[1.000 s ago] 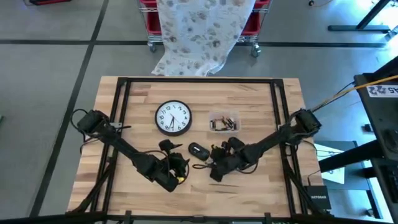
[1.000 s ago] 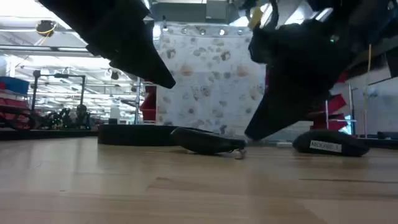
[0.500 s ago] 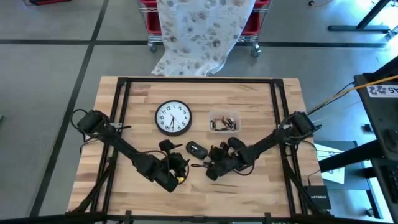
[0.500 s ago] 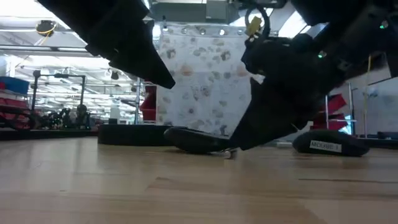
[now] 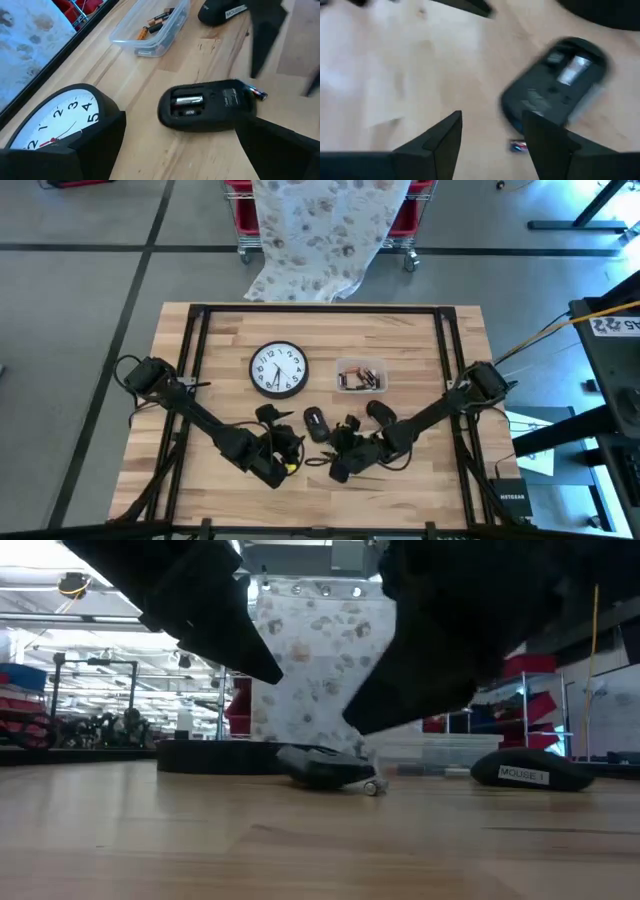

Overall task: Insert battery
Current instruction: Insert the silver battery into the left computer mouse

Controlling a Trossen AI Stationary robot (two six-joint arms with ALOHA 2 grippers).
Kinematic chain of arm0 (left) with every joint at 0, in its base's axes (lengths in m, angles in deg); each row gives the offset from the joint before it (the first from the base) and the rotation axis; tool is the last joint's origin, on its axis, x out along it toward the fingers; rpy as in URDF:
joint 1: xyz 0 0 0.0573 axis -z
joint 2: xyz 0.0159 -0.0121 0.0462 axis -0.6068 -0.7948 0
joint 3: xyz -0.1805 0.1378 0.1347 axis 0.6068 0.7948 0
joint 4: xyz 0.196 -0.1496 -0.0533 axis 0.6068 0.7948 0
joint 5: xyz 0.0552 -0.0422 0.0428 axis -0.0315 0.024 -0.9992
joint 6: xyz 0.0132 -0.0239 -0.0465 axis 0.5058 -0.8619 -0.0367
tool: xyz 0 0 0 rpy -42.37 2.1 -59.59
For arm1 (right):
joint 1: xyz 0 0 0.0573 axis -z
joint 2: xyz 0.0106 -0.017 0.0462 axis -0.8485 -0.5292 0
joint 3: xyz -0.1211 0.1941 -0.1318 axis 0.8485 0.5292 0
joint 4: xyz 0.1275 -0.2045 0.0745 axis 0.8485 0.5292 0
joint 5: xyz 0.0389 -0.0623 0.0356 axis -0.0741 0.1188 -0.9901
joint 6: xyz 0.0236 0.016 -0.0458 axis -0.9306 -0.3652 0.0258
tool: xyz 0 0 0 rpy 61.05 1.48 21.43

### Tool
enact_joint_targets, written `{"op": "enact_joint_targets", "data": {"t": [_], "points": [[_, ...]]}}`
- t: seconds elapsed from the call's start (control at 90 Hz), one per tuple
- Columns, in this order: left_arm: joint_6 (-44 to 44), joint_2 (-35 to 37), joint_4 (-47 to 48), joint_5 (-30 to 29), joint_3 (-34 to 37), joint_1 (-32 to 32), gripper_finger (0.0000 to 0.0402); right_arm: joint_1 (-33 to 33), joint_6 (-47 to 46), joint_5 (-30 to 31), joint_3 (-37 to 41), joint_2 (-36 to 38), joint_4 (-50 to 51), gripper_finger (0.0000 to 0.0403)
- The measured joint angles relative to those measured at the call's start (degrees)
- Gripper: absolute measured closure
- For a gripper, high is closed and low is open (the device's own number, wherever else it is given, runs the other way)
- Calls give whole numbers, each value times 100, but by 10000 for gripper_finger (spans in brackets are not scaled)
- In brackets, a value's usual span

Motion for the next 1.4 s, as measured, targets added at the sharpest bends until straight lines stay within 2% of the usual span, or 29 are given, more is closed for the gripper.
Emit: {"op": "enact_joint_targets", "data": {"t": [0.156,0.411,0.7,0.8,0.911,1.033,1.256,1.4], "points": [[-17,-4,-2,5,2,0,47,112,4,-325,15,-345,-22,212],[-66,-7,-4,44,2,-2,47,1,-238,-201,-1,-395,496,212],[-66,-9,-2,44,4,-2,47,-574,-476,27,23,-91,1333,212],[-73,-9,-2,44,4,0,47,-910,-663,552,21,45,1626,212],[-105,-9,-2,44,4,-2,47,-1306,-1512,1463,26,64,2281,212],[-131,-9,-4,42,4,0,47,-1606,-3372,2167,22,31,3103,212],[-115,-9,-4,42,4,-2,47,-2231,-5529,2251,-16,166,4830,212],[-115,-9,-4,42,3,-11,47,-2616,-6886,1693,-86,180,6379,212]]}}
